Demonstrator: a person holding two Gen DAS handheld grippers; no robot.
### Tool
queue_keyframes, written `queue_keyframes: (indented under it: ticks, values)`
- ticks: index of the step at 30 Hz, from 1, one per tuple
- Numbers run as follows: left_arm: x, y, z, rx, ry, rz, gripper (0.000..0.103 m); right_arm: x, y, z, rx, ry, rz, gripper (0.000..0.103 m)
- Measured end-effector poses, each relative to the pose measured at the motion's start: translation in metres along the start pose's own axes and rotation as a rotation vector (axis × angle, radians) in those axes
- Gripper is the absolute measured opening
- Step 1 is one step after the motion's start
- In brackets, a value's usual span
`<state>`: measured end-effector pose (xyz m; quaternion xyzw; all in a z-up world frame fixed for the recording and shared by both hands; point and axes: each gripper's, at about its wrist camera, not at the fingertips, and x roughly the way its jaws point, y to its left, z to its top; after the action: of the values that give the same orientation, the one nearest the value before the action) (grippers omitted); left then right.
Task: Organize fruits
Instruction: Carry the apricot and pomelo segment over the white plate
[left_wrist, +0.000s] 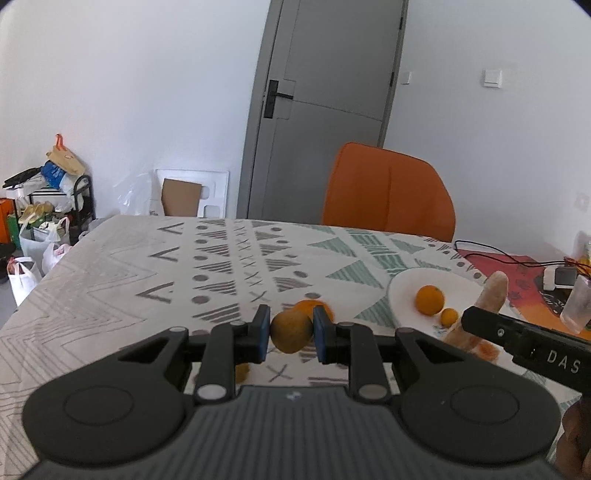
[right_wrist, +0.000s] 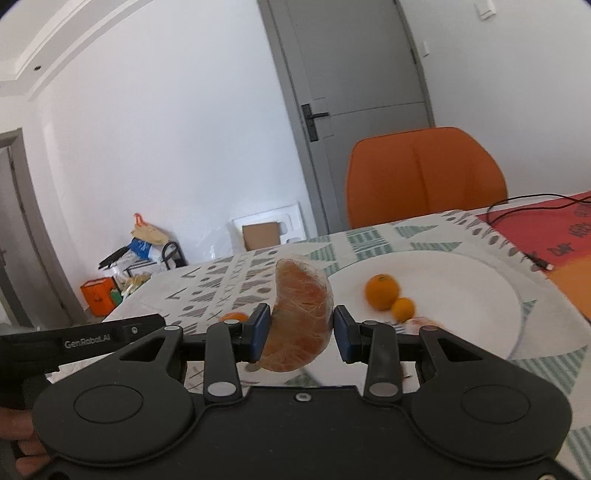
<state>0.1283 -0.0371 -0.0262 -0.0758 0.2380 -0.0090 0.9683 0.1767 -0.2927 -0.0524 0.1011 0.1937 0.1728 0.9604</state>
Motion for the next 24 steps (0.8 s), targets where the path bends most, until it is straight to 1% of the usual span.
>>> queue_keyframes:
  ticks: [6, 14, 18, 24]
  values:
    - [0.004, -0.021, 0.004, 0.018, -0.013, -0.034, 0.023, -0.013, -0.025, 0.004, 0.027, -0.027, -0.039, 0.035]
    - [0.014, -0.048, 0.006, 0.030, -0.011, -0.084, 0.023, -0.025, -0.056, 0.006, 0.051, -0.040, -0.102, 0.035]
    - [0.022, -0.062, 0.006, 0.049, 0.001, -0.111, 0.023, -0.026, -0.065, 0.007, 0.051, -0.047, -0.120, 0.035]
    - [0.035, -0.080, 0.007, 0.074, 0.017, -0.148, 0.023, -0.018, -0.083, 0.008, 0.058, -0.035, -0.149, 0.035]
